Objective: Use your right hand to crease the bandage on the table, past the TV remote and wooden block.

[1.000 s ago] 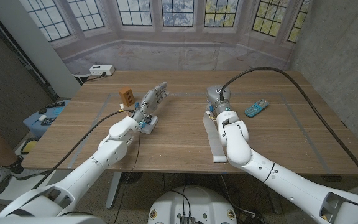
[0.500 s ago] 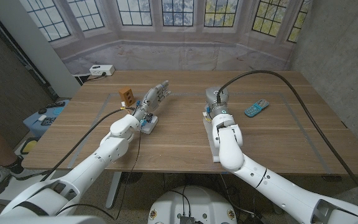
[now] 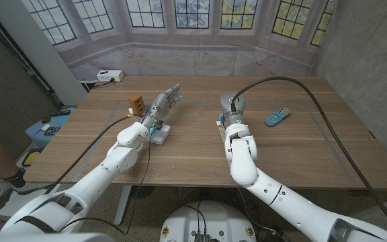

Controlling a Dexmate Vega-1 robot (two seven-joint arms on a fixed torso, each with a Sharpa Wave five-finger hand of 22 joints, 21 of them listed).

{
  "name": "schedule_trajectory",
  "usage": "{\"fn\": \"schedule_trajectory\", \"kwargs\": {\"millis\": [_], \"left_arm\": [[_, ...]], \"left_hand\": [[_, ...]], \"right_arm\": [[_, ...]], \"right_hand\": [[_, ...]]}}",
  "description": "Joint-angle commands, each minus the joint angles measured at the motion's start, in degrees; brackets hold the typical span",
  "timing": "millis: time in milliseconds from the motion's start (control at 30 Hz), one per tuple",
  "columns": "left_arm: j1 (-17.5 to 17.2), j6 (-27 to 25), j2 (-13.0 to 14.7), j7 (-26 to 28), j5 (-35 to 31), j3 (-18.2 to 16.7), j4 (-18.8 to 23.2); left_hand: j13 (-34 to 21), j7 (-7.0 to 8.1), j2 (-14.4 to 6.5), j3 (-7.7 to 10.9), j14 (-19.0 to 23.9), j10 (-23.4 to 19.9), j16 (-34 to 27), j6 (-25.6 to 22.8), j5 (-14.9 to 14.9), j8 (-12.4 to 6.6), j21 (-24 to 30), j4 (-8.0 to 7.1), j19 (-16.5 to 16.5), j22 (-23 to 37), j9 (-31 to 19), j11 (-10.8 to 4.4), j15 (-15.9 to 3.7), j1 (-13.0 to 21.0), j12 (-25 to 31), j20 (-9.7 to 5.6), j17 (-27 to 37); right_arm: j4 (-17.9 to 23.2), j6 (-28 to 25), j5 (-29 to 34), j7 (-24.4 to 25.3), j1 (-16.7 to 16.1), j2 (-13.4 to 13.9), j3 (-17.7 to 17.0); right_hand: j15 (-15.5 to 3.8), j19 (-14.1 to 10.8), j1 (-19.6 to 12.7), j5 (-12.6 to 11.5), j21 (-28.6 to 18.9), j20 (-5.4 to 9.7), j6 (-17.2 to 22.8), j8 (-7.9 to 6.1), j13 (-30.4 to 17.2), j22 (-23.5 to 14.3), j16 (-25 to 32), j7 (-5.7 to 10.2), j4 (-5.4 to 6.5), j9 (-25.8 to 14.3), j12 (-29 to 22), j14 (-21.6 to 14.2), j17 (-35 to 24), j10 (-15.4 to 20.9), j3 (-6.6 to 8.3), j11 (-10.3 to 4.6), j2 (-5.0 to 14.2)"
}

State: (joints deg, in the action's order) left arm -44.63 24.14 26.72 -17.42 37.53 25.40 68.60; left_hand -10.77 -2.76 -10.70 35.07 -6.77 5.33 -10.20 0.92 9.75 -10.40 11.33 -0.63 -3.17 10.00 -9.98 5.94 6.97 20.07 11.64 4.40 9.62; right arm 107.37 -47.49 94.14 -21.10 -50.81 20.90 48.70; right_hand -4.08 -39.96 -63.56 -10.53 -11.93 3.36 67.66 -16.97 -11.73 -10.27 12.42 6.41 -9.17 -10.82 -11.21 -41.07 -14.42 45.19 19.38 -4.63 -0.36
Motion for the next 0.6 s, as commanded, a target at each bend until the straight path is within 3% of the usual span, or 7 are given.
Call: {"fn": "schedule_trajectory", "kwargs": {"millis": [33,600], "left_arm": [[-2.91,0.18,1.46,3.24,0.09,-1.56,3.80],[-4.94,0.44,1.58,5.47,0.22,-2.06,5.89]], "left_hand": [[-0.14,-0.14,0.18,0.26,-0.12,0.25,-0.09,-0.01,0.29,-0.12,-0.01,0.27,0.30,0.11,-0.29,0.23,0.16,0.75,0.13,0.20,0.16],[-0.14,-0.17,0.20,0.18,-0.16,0.14,-0.09,-0.03,0.29,-0.12,-0.02,0.30,0.33,0.11,-0.29,0.31,0.19,0.84,0.18,0.21,0.17]], "right_arm": [[-0.40,0.96,1.12,-0.76,-0.33,-1.41,-0.59],[1.99,0.32,5.65,-2.08,-3.74,-2.54,-1.64]], "right_hand": [[-5.24,0.01,0.06,0.10,-0.31,-0.03,1.17,0.15,0.05,-0.19,0.35,-1.26,-0.12,-0.30,0.03,-0.25,-0.09,-0.02,0.31,0.55,0.08],[-5.00,0.07,0.11,0.12,-0.33,-0.33,1.27,0.35,0.05,-0.20,0.28,-1.24,-0.10,-0.32,-0.04,-0.20,0.07,0.10,0.57,0.76,0.04]]}}
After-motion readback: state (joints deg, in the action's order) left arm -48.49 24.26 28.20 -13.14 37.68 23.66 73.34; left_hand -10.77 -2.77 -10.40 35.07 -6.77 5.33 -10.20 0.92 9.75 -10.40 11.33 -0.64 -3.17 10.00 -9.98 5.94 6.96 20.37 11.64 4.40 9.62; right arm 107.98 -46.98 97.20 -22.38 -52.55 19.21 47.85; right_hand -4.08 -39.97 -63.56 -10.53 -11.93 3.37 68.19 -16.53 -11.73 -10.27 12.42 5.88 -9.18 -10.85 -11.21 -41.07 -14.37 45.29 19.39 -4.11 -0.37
